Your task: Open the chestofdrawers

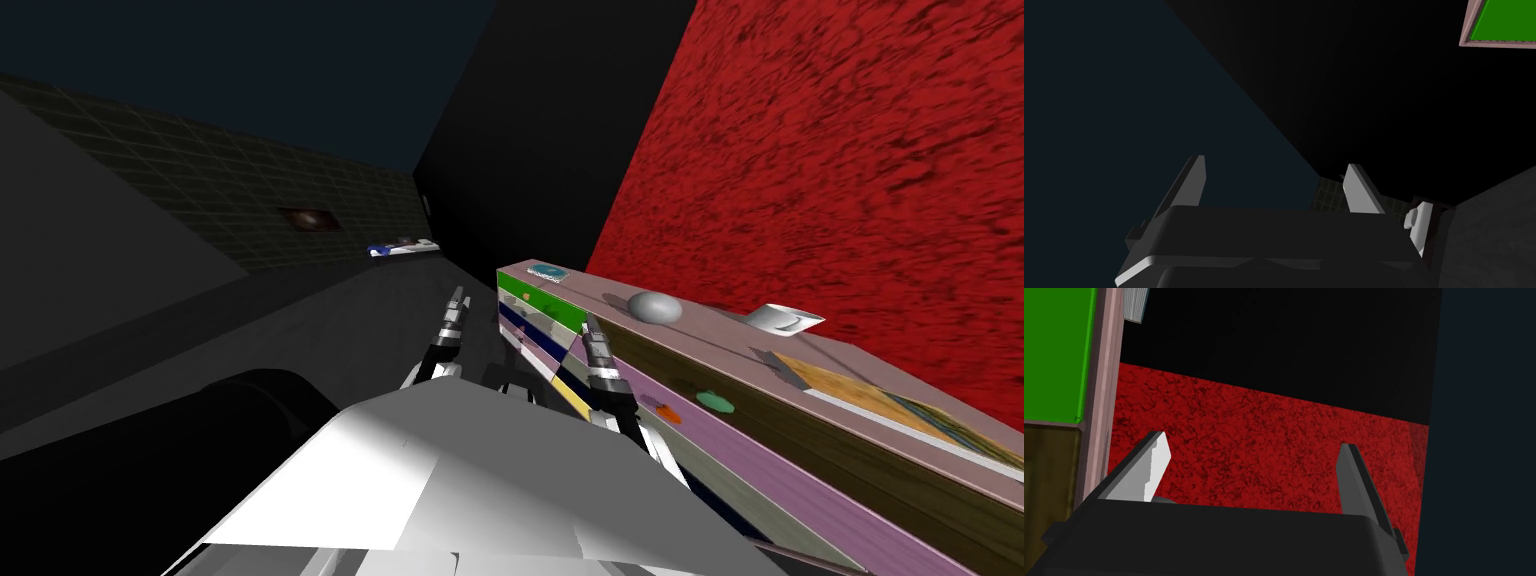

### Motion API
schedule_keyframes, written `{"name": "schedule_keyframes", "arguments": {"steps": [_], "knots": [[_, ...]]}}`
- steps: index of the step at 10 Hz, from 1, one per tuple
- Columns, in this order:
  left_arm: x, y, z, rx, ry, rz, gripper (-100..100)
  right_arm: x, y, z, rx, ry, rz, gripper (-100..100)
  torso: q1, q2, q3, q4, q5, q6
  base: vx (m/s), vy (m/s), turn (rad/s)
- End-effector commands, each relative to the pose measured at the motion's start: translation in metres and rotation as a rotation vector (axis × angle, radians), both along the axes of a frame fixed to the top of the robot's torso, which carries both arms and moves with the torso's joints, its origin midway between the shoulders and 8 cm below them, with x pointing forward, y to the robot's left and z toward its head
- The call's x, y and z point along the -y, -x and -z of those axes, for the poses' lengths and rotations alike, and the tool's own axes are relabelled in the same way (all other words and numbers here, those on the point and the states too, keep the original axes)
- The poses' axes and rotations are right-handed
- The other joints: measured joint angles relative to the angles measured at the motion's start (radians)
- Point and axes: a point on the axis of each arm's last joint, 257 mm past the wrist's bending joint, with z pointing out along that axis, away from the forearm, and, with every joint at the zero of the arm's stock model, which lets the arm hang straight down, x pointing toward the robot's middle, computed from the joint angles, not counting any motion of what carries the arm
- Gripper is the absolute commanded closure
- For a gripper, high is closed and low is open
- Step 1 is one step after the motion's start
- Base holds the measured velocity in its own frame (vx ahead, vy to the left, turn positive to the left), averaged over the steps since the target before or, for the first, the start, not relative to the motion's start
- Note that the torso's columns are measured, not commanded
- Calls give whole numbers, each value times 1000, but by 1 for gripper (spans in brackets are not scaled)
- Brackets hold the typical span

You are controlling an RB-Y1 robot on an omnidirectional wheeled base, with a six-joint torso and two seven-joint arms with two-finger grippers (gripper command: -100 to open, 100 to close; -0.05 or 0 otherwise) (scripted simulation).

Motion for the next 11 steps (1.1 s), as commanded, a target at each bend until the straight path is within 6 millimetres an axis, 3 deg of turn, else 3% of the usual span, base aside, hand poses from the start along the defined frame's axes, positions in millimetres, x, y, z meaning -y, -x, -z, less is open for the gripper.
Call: {"name": "schedule_keyframes", "arguments": {"steps": [1, 2, 3, 5, 6, 7, 10, 11], "knots": [[0, 0, 0, 0, 0, 0, 0, -7, -13, 46, -121, 65, 11, -100, -1, 0, 0, 0, 0, 0, 16, 88, 146], [0, 0, 0, 0, 0, 0, 0, -7, -14, 49, -130, 65, 13, -100, 1, -1, 0, 0, 0, 0, 13, 67, 57], [0, 0, 0, 0, 0, 0, 0, -11, -20, 75, -195, 111, 18, -100, -1, 0, 0, 0, 0, 0, -5, 73, 123], [0, 0, 0, 0, 0, 0, 0, -10, -21, 82, -210, 112, 21, -100, 0, 1, 0, 0, 0, 0, 2, 54, 33], [0, 0, 0, 0, 0, 0, 0, -14, -25, 109, -277, 161, 28, -100, -2, 0, 0, 0, 0, 0, 16, 60, 146], [0, 0, 0, 0, 0, 0, 0, -13, -25, 116, -293, 162, 29, -100, 0, -1, -1, 0, 0, 0, 17, 65, 90], [0, 0, 0, 0, 0, 0, 0, -20, -28, 178, -432, 273, 37, -100, 0, 0, 0, 0, 0, 0, 18, 88, 135], [0, 0, 0, 0, 0, 0, 0, -17, -27, 187, -460, 275, 47, -100, 1, -1, 0, 0, 0, 0, 24, 75, 73]]}}
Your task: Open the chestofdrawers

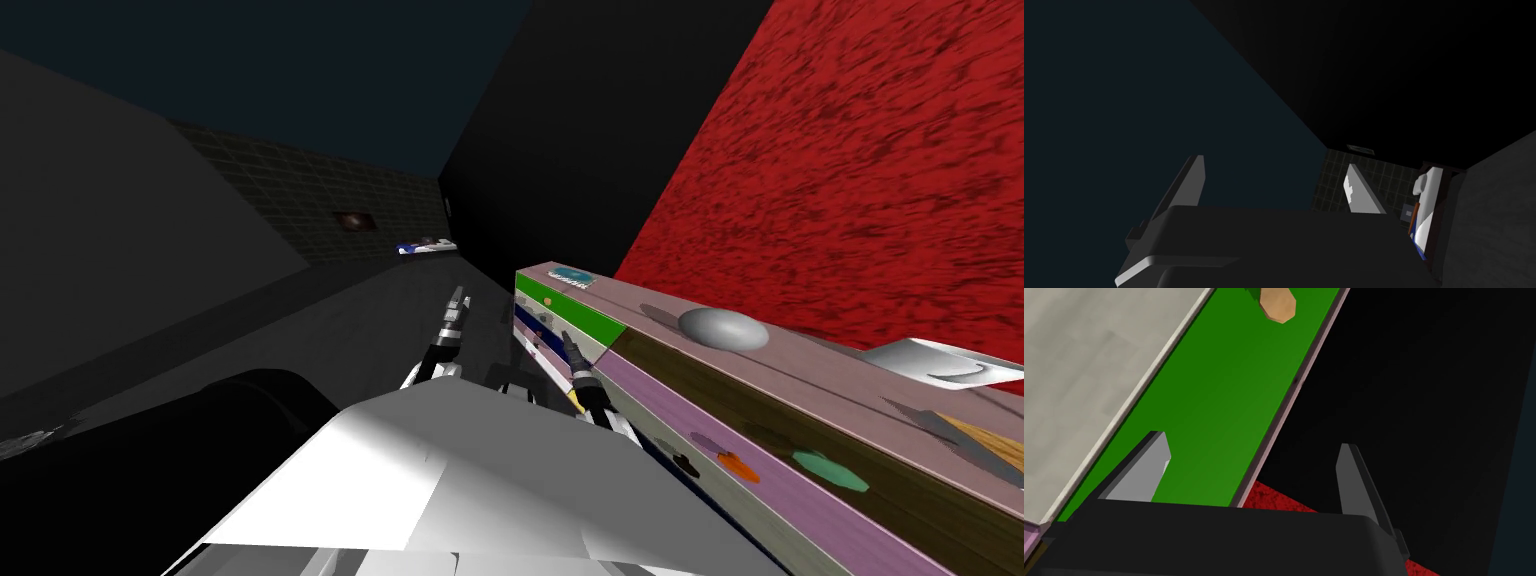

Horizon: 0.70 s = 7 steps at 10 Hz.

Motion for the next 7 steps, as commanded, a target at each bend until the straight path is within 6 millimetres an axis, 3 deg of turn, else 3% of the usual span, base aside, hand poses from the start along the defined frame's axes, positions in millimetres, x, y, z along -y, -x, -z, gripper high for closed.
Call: {"name": "schedule_keyframes", "arguments": {"steps": [1, 6, 7], "knots": [[0, 0, 0, 0, 0, 0, 0, -8, 4, 46, -110, 88, 7, -100, -1, 1, 0, 0, 0, 1, 27, 84, 161], [0, 0, 0, 0, 0, 0, 0, -1, 16, 125, -301, 232, 29, -100, -1, -1, -1, 0, 0, 0, 25, 74, 114], [0, 0, 0, 0, 0, 0, 0, 0, 18, 129, -311, 234, 31, -100, -2, 0, 0, 0, 0, 1, 8, 28, -3]]}}
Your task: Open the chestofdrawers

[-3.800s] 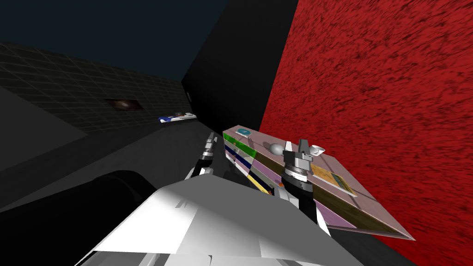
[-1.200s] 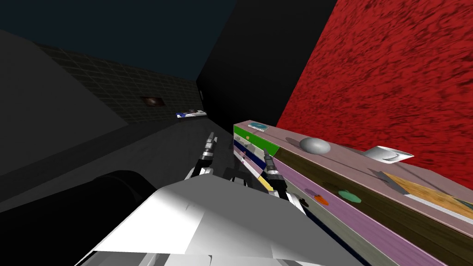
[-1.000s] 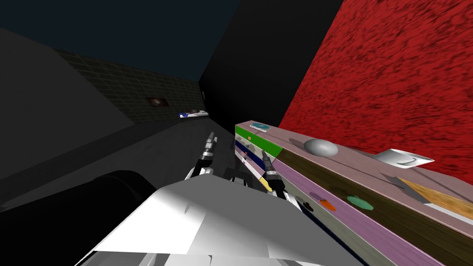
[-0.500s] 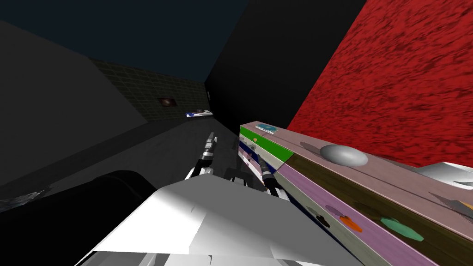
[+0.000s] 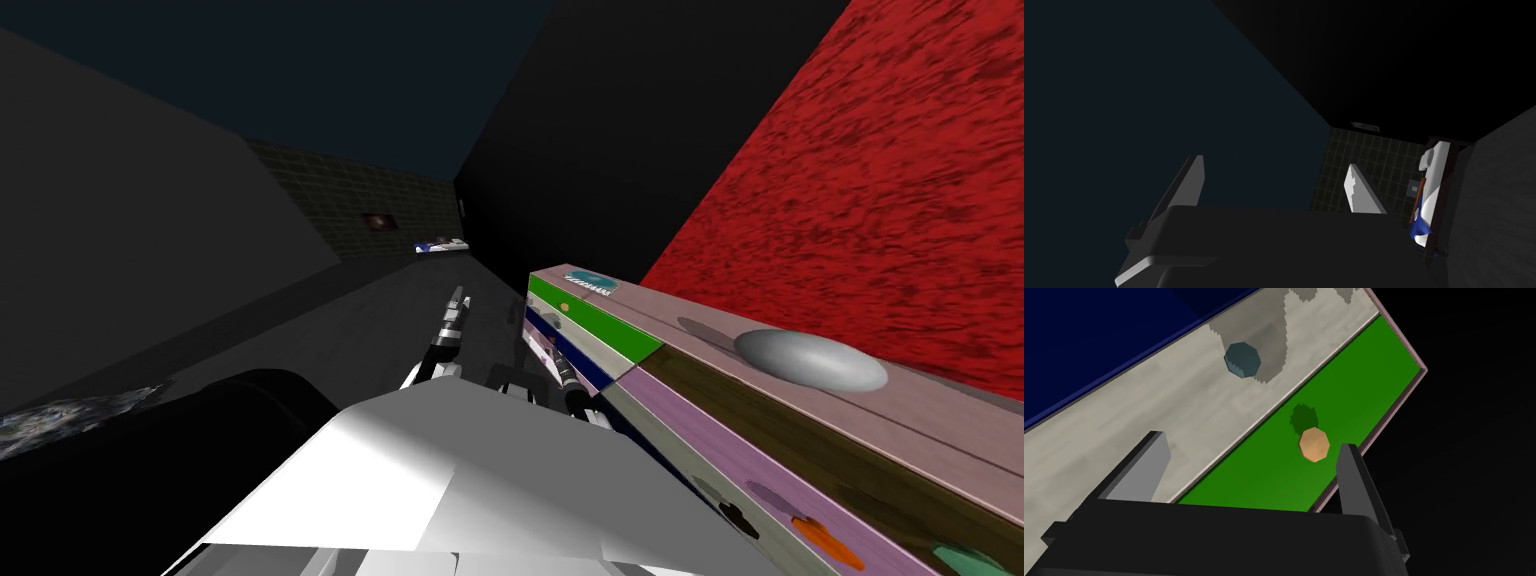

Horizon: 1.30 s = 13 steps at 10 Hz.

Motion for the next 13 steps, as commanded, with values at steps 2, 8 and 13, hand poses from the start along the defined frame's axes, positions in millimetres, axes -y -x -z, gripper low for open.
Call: {"name": "schedule_keyframes", "arguments": {"steps": [2, 8, 13], "knots": [[0, 0, 0, 0, 0, 0, 0, 12, 12, 45, -117, 95, 15, -100, 1, 1, 1, 1, 0, -1, 16, 50, 132], [0, 0, 0, 0, 0, 0, 0, 31, 37, 116, -297, 331, 3, -100, 1, 1, 1, 0, 0, 0, 31, 47, 119], [0, 0, 0, 0, 0, 0, 0, 58, 60, 155, -426, 507, 16, -100, -1, 2, 1, 1, 0, 0, 35, 35, 108]]}}
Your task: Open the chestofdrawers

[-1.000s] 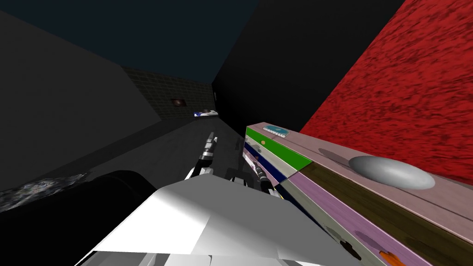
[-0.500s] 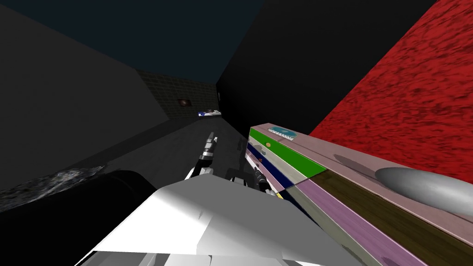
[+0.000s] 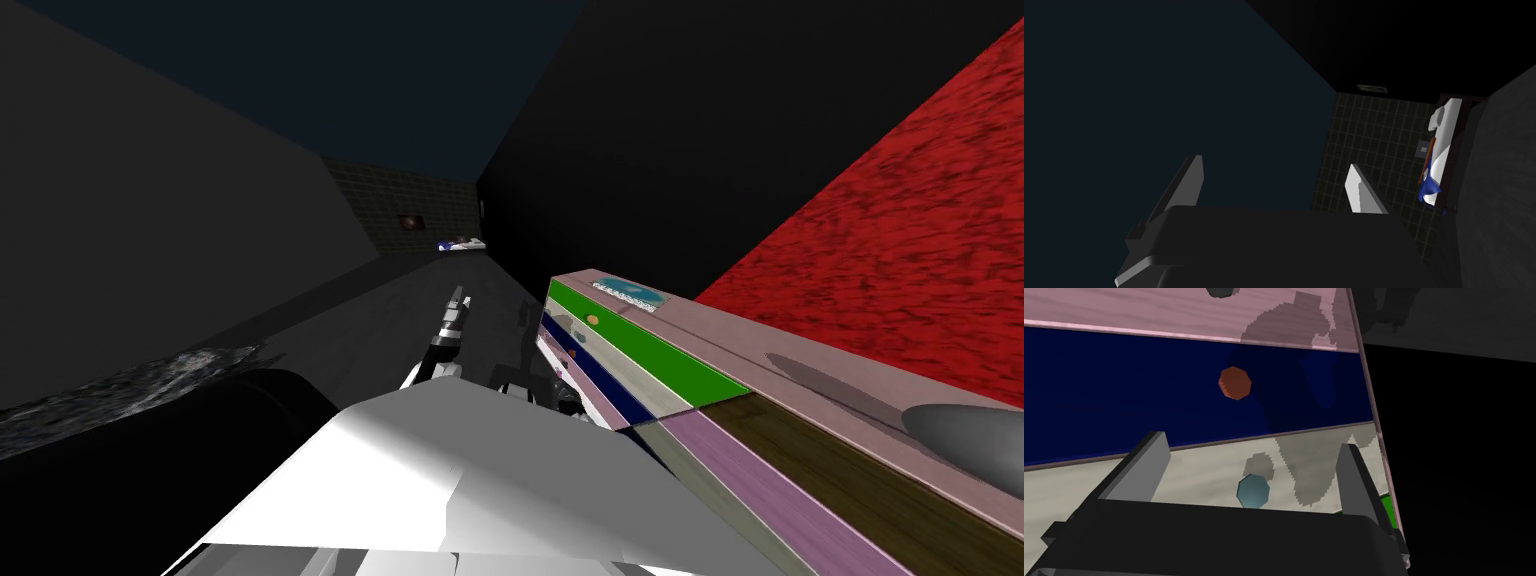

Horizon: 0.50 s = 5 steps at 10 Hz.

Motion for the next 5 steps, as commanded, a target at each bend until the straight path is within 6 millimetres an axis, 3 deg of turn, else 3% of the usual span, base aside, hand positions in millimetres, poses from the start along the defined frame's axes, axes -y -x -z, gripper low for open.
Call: {"name": "schedule_keyframes", "arguments": {"steps": [1, 5], "knots": [[0, 0, 0, 0, 0, 0, 0, 14, 13, 21, -69, 99, 0, -100, 1, -1, 0, 0, 0, -1, 29, 23, 121], [0, 0, 0, 0, 0, 0, 0, 41, 29, 41, -160, 272, -13, -100, 1, -1, -1, 0, 0, 0, 35, 18, 101]]}}
